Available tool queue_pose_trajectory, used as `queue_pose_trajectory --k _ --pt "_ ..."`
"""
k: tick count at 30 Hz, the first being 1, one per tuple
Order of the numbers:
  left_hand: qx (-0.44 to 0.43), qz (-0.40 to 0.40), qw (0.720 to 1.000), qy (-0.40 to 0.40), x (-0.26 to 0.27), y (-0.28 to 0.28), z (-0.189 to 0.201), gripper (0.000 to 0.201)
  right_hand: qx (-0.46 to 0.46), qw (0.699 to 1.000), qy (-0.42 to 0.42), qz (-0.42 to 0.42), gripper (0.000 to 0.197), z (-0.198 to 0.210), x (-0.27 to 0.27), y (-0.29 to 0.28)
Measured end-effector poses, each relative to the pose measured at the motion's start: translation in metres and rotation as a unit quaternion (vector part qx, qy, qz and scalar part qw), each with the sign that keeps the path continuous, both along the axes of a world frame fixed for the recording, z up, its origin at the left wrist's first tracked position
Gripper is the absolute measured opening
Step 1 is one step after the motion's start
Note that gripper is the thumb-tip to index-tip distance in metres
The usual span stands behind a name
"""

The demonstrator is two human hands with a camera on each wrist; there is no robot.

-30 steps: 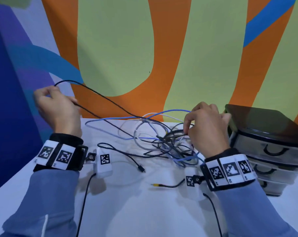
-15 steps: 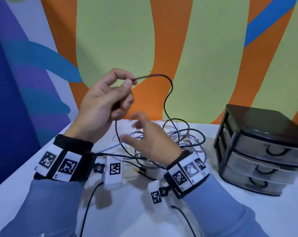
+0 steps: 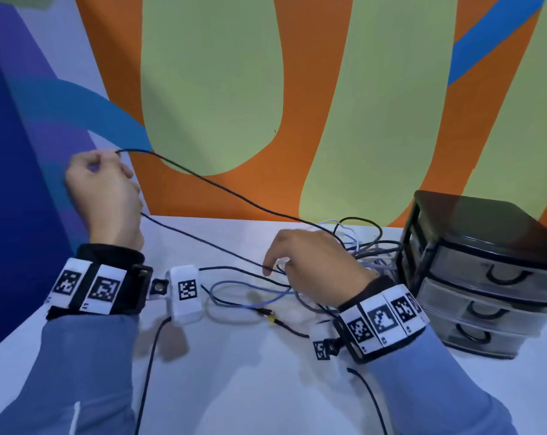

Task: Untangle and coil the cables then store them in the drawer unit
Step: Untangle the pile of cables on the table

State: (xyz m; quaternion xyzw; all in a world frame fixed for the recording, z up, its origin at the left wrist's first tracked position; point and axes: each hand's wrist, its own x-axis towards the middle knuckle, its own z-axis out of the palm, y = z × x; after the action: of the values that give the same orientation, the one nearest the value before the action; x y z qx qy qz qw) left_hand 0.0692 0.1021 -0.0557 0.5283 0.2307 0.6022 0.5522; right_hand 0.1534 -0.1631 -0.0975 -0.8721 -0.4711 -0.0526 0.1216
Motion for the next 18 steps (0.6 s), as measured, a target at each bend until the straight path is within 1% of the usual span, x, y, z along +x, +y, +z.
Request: queue_pose_trajectory --k 1,2,3,4,5,6,7,8,9,10,11,12,13,15,18 --pt "0.033 -0.004 0.996 0.083 0.001 0.005 -0.004 0.014 -0.006 0.999 0.03 0.015 0.052 -0.001 0.002 -0.002" --pt "0.084 0.0 0.982 0.171 0.001 0.004 -0.006 0.023 -0.009 0.998 0.05 0.024 0.055 -0.001 0.002 -0.002" --pt "0.156 0.013 0.956 0.249 0.001 -0.002 -0.006 0.035 -0.01 0.998 0.061 0.031 0.057 -0.002 0.002 -0.002" --pt "0.24 0.021 0.923 0.299 0.001 -0.013 -0.005 0.047 -0.011 0.997 0.069 0.036 0.057 -0.001 0.001 -0.001" --pt "0.321 0.003 0.896 0.306 0.003 -0.028 -0.004 0.056 -0.013 0.996 0.077 0.041 0.056 -0.002 0.001 0.0" --pt "0.381 -0.055 0.878 0.284 0.005 -0.045 -0.001 0.06 -0.017 0.995 0.085 0.046 0.053 -0.003 0.0 0.001" --pt "0.413 -0.141 0.86 0.266 0.008 -0.061 0.0 0.06 -0.017 0.994 0.092 0.047 0.05 -0.003 -0.001 0.001" --pt "0.423 -0.231 0.832 0.275 0.013 -0.075 -0.002 0.057 -0.014 0.993 0.103 0.048 0.047 -0.004 0.0 0.0" --pt "0.418 -0.309 0.796 0.312 0.019 -0.087 -0.008 0.055 -0.01 0.992 0.117 0.047 0.043 -0.006 0.0 0.0" --pt "0.403 -0.37 0.756 0.359 0.024 -0.094 -0.015 0.053 -0.008 0.99 0.136 0.043 0.038 -0.007 -0.001 -0.001" --pt "0.376 -0.42 0.723 0.399 0.03 -0.098 -0.025 0.049 -0.012 0.987 0.155 0.034 0.03 -0.007 -0.002 -0.002" --pt "0.345 -0.46 0.7 0.424 0.036 -0.099 -0.032 0.046 -0.018 0.985 0.17 0.028 0.023 -0.007 -0.003 -0.003" --pt "0.32 -0.483 0.686 0.439 0.041 -0.098 -0.039 0.044 -0.022 0.983 0.183 0.026 0.019 -0.007 -0.005 -0.004" --pt "0.304 -0.503 0.678 0.441 0.049 -0.094 -0.048 0.039 -0.018 0.978 0.201 0.047 0.02 -0.01 -0.006 -0.007" --pt "0.336 -0.517 0.664 0.423 0.056 -0.091 -0.051 0.019 0.01 0.975 0.205 0.08 0.024 -0.015 -0.002 -0.013"
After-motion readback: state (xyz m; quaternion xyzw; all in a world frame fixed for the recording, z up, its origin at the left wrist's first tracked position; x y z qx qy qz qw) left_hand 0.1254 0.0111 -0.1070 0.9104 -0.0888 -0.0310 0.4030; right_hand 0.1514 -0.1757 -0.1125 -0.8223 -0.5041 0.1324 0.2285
